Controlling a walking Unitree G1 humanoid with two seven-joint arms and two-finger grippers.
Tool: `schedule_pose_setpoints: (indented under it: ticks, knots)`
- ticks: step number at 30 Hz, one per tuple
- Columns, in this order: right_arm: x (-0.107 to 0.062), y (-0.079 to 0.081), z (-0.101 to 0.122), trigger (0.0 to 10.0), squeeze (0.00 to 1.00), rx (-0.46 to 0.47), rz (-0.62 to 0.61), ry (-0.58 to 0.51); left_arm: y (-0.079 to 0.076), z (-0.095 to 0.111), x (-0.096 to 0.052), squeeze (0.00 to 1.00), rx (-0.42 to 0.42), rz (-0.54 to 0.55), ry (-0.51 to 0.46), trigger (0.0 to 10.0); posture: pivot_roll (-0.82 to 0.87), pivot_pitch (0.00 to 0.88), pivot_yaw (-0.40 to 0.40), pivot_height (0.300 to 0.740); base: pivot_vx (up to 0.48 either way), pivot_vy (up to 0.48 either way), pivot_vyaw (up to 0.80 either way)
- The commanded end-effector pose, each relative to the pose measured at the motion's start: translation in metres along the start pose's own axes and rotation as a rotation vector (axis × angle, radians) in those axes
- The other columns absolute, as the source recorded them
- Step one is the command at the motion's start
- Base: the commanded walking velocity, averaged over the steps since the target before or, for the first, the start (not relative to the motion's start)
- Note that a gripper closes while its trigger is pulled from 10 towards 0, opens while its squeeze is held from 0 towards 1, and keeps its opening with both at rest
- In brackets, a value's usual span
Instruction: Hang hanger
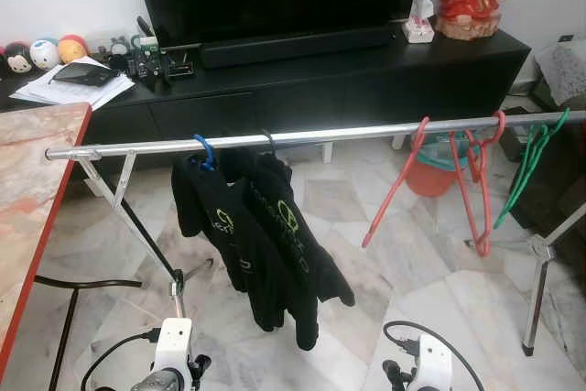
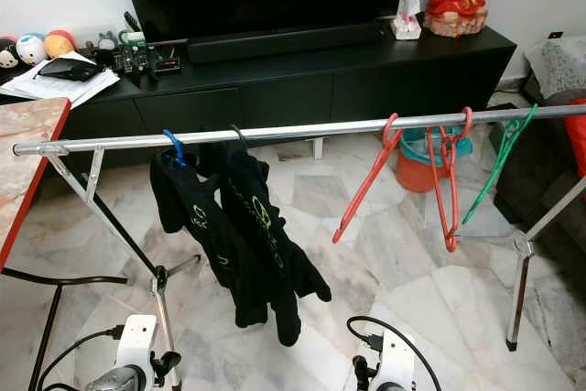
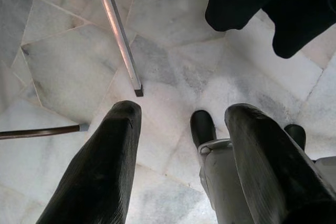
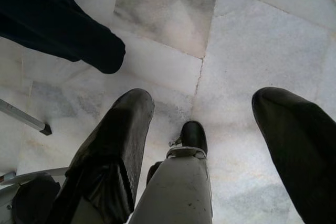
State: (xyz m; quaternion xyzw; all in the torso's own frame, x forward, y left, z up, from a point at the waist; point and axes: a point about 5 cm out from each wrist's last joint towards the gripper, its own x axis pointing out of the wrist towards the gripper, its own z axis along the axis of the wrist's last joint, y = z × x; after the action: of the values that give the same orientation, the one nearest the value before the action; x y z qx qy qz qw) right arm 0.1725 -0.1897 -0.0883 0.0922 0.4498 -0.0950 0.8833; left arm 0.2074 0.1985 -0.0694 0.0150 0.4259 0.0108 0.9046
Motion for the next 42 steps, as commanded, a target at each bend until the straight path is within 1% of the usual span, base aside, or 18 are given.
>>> schedule_pose_setpoints:
  ticks: [1, 2, 3, 5, 14, 21, 26, 31, 42]
  knots:
    - [-0.001, -0.001, -0.004, 10.0, 0.0, -0.003, -0.004, 0.016, 0.0, -0.007, -0.001, 0.0, 0.008, 0.0, 0.035, 10.0, 0.0, 0.0, 0.0, 0.74, 0.0, 0.0, 0.0]
    - [-0.001, -0.001, -0.004, 10.0, 0.0, -0.003, -0.004, 0.016, 0.0, -0.007, -0.001, 0.0, 0.008, 0.0, 0.035, 10.0, 0.0, 0.0, 0.0, 0.74, 0.0, 0.0, 0.0]
    - [0.001, 0.004, 0.005, 10.0, 0.0, 0.017, 0.013, -0.021, 0.006, -0.014, -0.003, 0.0, -0.036, 0.001, 0.046, 10.0, -0.06, 0.0, 0.043, 0.74, 0.0, 0.0, 0.0]
    - [0.001, 0.005, 0.008, 10.0, 0.0, 0.026, 0.021, -0.036, 0.008, -0.017, -0.004, 0.0, -0.055, 0.0, 0.052, 10.0, -0.06, 0.0, 0.046, 0.74, 0.0, 0.0, 0.0]
    - [0.001, 0.002, 0.005, 10.0, 0.0, 0.035, 0.007, -0.034, 0.008, -0.012, -0.003, 0.0, -0.056, -0.004, 0.039, 10.0, -0.06, 0.0, 0.049, 0.74, 0.0, 0.0, 0.0]
    - [0.001, 0.006, 0.007, 10.0, 0.0, 0.035, 0.02, -0.037, 0.007, -0.011, -0.003, 0.0, -0.044, -0.005, 0.042, 10.0, -0.06, 0.0, 0.046, 0.74, 0.0, 0.0, 0.0]
    - [0.001, 0.006, 0.007, 10.0, 0.0, 0.03, 0.021, -0.034, 0.006, -0.011, -0.003, 0.0, -0.023, -0.006, 0.042, 10.0, -0.06, 0.0, 0.039, 0.74, 0.0, 0.0, 0.0]
    - [0.001, 0.003, 0.004, 10.0, 0.0, 0.029, 0.018, -0.027, 0.006, -0.014, -0.003, 0.0, -0.02, -0.003, 0.05, 10.0, -0.06, 0.0, 0.032, 0.74, 0.0, -0.304, 0.0]
    - [0.0, 0.003, 0.002, 10.0, 0.0, 0.018, 0.024, -0.016, 0.006, -0.014, -0.003, 0.0, -0.021, 0.0, 0.051, 10.0, -0.06, 0.0, 0.03, 0.74, 0.0, -0.288, 0.0]
